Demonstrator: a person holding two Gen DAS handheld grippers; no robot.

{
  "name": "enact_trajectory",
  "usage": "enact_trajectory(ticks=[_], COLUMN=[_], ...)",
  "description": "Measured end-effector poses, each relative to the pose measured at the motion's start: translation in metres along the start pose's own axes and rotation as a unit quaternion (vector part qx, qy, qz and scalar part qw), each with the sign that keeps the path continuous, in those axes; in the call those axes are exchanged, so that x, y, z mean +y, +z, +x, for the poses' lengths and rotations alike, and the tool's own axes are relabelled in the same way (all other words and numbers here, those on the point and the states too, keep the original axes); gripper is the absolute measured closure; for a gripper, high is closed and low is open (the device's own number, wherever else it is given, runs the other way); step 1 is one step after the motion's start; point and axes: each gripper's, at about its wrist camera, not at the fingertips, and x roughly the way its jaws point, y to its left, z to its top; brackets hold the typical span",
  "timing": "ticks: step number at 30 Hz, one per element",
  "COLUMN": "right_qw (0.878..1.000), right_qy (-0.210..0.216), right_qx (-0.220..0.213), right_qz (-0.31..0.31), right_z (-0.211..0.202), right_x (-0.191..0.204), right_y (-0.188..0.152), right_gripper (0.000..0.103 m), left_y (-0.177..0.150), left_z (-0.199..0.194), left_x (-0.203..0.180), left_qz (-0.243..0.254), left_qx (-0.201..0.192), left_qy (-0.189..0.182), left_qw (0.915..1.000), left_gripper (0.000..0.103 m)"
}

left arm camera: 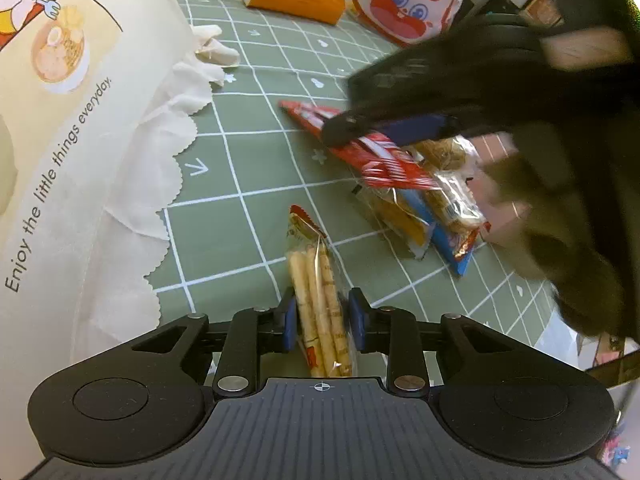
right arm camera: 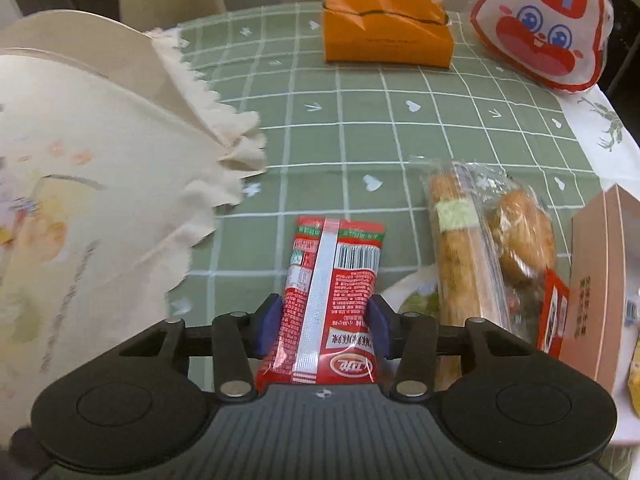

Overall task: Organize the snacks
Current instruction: 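Grasp the red wafer packet with the right gripper while the left gripper holds the breadsticks, then carry the red packet with the right gripper while the left gripper carries the breadsticks to the box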

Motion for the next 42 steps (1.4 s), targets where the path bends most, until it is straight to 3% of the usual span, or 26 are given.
enact_trajectory(ticks=[4, 12, 17, 24, 33, 42], right_qw=[1.000, 0.999, 0.996, 0.991, 0.985, 0.988], right_qy=[0.018, -0.009, -0.015, -0.071, -0.074, -0.094], right_qx=[-0.009, -0.034, -0.028, -0.022, -0.026, -0.027], right_qz=[0.000, 0.041, 0.089, 0.109, 0.153, 0.119], right_z=[-0.030, -0.074, -0.085, -0.087, -0.081, -0.070], right_x=[0.000, -0.025, -0.044, -0.059, -0.070, -0.059], right_y=[-0.030, -0.106, -0.159, -0.216, -0.239, -0.230], right_gripper=[0.057, 0.058, 0.058, 0.057, 0.042, 0.030], left_y=[-0.003, -0.007, -0.020, -0.040, -0.048, -0.055], left_z=[-0.003, -0.002, 0.009, 0.021, 0.026, 0.023], left_x=[0.001, -0.006, -0.036, -0.077, -0.095, -0.097], left_qz=[0.000, 0.015, 0.051, 0.125, 0.179, 0.195], left_qx=[0.000, 0.010, 0.034, 0.058, 0.044, 0.026], left_qy=[-0.006, -0.015, -0.033, -0.046, -0.033, -0.034], left_qw=[1.0000, 0.9997, 0.9976, 0.9894, 0.9822, 0.9799], left_gripper=[0.073, 0.075, 0.076, 0.076, 0.076, 0.076])
